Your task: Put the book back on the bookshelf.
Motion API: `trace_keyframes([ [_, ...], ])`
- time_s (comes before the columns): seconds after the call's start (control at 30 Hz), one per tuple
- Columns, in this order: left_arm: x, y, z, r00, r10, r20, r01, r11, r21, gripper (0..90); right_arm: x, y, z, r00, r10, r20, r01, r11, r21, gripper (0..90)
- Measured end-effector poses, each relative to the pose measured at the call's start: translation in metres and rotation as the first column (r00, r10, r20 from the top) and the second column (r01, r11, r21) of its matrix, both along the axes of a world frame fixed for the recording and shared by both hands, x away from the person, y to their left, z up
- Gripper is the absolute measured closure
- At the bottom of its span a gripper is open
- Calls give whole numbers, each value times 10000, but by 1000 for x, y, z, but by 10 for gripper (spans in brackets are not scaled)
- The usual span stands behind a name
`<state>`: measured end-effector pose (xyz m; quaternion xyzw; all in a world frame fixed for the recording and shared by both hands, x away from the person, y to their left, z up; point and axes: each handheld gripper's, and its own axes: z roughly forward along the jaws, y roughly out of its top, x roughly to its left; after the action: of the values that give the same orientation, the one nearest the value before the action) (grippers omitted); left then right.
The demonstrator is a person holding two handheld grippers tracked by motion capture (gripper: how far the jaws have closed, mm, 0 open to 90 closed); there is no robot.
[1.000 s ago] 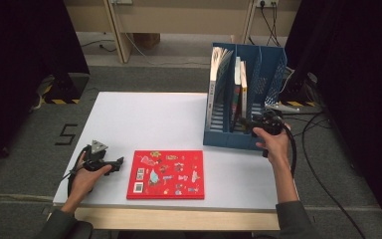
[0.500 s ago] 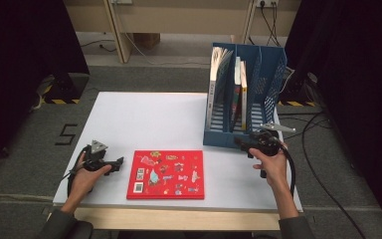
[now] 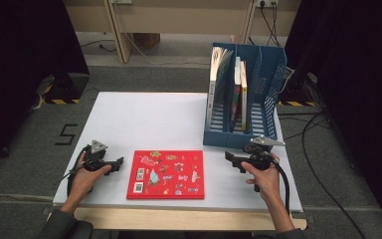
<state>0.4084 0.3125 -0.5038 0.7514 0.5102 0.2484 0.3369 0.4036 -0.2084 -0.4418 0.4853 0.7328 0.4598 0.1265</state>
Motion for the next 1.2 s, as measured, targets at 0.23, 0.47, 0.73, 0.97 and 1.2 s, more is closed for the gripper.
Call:
trace_keyframes([
  [0.23,0,0,0,10000,8,31,-8,10000,36,142,-7,9,-9,9998,120,-166,-124,9996,-272,167],
  [0.47,-1,-1,1,9999,-105,87,104,9999,106,156,-16,24,-18,9981,489,-386,-503,9981,-364,167],
  [0.73,-10,-5,1,9990,-415,-161,413,9991,-135,148,-24,39,-30,9945,734,-742,-773,9957,-516,169],
  [0.97,-17,-14,3,9965,-784,-289,785,9969,-6,149,-29,50,-35,9911,1022,-849,-1072,9926,-572,169],
  [1.2,-21,-20,4,9926,-1115,-479,1109,9937,-149,150,-35,63,-42,9892,1102,-965,-1148,9924,-442,183],
])
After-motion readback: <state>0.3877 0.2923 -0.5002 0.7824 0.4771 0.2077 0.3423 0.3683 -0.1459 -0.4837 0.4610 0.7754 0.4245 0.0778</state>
